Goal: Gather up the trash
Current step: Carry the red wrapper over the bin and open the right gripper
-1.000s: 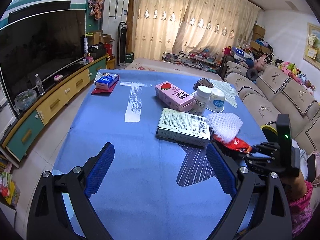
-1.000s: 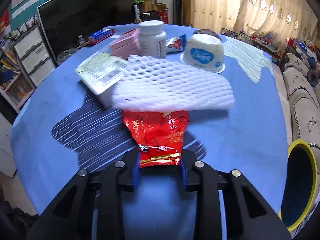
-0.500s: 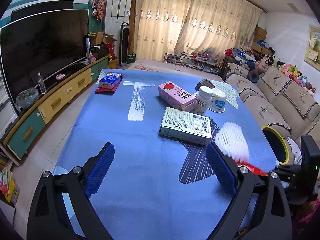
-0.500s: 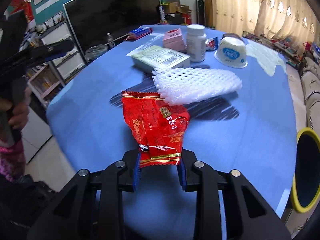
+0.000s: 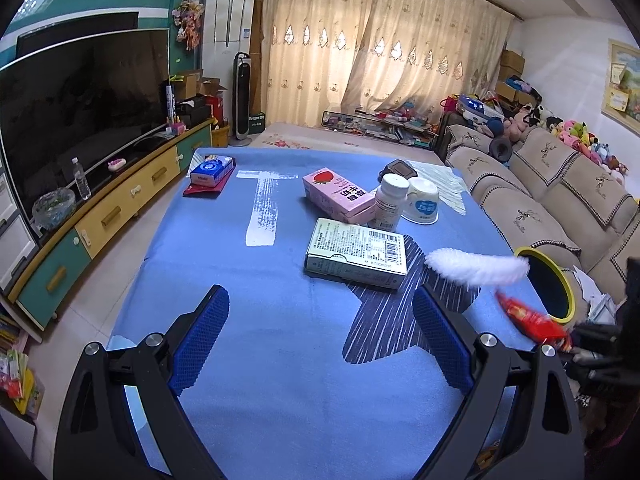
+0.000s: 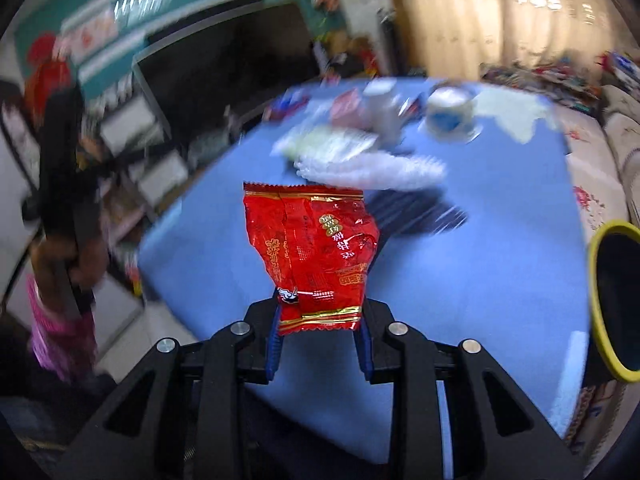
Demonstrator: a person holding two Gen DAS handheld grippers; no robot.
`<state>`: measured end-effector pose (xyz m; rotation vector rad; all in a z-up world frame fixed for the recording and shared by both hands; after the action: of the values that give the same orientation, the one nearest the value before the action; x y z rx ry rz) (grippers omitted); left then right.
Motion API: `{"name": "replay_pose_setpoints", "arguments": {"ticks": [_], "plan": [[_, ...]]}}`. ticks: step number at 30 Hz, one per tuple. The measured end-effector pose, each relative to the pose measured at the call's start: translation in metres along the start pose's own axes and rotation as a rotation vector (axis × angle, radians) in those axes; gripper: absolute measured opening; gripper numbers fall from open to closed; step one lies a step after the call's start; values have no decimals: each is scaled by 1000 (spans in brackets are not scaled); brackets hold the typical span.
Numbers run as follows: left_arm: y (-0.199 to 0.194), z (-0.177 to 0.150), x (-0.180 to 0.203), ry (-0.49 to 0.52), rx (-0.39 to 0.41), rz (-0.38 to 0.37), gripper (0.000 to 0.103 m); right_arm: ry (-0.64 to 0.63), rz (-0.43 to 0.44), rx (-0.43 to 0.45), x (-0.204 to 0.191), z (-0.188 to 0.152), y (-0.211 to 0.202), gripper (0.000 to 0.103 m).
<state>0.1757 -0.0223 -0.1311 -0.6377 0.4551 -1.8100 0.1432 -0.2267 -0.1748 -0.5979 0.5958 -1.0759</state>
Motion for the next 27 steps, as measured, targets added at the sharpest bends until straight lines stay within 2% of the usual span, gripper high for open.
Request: {"name": "replay_pose_setpoints", "arguments": {"ticks": [3, 10, 12, 14, 18, 22, 27], "plan": [[0, 0, 1, 0, 0, 1, 92, -152, -19, -78, -18, -17, 4, 28], [2, -1, 8, 14, -13, -2, 92, -314, 116, -163, -54, -55, -8, 28], [2, -1, 10, 14, -11, -7, 92, -268, 53, -140, -41, -48, -12, 28], [2, -1, 14, 21, -15, -17, 92, -204, 31, -117, -24, -41, -17, 29], [5, 0, 24, 51, -26, -27, 92, -163, -70, -112, 6, -40, -26, 29], [11, 0, 33, 61, -36, -40, 92, -20, -245, -90, 68, -36, -34, 29], [21, -3, 40, 73, -61, -40, 92, 186, -410, -48, 152, -33, -51, 29]]}}
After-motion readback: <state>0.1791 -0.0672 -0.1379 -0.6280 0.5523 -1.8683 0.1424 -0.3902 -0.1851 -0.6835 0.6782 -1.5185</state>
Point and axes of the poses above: each gripper's, at about its wrist camera, not at the fingertips, and y roughly the way its jaws point, x to its right, z to its top, the point moved 7 cm from there along y, roughly the way its jaws point, and after that the axes turned 9 degrees about -z, right-handed, at the moved point
